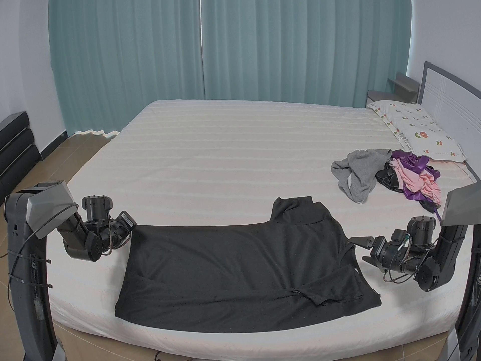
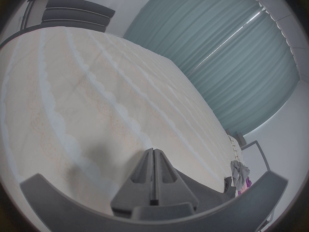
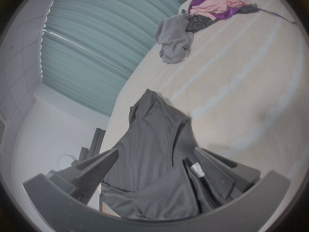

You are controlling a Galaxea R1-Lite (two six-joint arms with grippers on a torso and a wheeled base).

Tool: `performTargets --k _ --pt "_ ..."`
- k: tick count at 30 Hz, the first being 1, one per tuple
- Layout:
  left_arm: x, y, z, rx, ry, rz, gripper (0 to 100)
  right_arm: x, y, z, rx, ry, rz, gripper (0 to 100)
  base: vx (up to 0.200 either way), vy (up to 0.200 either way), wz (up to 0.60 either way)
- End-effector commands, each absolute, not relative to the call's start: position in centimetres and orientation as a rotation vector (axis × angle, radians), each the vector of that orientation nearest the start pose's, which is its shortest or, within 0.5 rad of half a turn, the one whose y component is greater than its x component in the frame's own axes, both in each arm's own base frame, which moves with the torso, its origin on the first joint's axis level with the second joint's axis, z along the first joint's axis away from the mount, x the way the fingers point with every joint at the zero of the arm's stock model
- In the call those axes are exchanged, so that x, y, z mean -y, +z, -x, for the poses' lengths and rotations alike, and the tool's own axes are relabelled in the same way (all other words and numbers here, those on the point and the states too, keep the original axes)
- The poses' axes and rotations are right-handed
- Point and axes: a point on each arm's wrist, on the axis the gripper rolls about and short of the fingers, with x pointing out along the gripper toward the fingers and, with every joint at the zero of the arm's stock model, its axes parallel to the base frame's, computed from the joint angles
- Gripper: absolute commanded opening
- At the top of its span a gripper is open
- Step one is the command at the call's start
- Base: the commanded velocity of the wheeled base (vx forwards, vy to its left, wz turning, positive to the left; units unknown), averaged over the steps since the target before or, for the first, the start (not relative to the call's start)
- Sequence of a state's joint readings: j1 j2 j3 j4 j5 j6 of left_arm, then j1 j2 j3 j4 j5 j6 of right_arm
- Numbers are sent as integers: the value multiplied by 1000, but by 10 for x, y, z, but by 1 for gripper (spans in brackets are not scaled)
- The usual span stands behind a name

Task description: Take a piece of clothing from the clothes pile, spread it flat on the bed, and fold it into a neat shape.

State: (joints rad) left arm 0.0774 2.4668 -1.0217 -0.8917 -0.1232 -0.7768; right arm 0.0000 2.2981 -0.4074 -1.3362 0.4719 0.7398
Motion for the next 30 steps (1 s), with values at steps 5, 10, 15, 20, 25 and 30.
performTargets --k 5,10,15,20,25,30 --pt "-29 -30 -415 -547 173 813 0 -33 15 -351 -661 300 -799 100 0 0 0" --pt "-29 -31 -415 -549 173 811 0 -52 15 -380 -665 273 -740 100 0 0 0" --pt "-28 -33 -411 -562 177 808 0 -68 0 -407 -616 253 -627 100 0 0 0" --pt "-28 -33 -411 -563 175 806 0 -71 -12 -429 -627 252 -609 100 0 0 0" --pt "-28 -33 -411 -563 175 805 0 -74 -23 -454 -639 251 -565 100 0 0 0" --pt "-28 -33 -411 -564 176 805 0 -69 -35 -476 -601 256 -519 100 0 0 0"
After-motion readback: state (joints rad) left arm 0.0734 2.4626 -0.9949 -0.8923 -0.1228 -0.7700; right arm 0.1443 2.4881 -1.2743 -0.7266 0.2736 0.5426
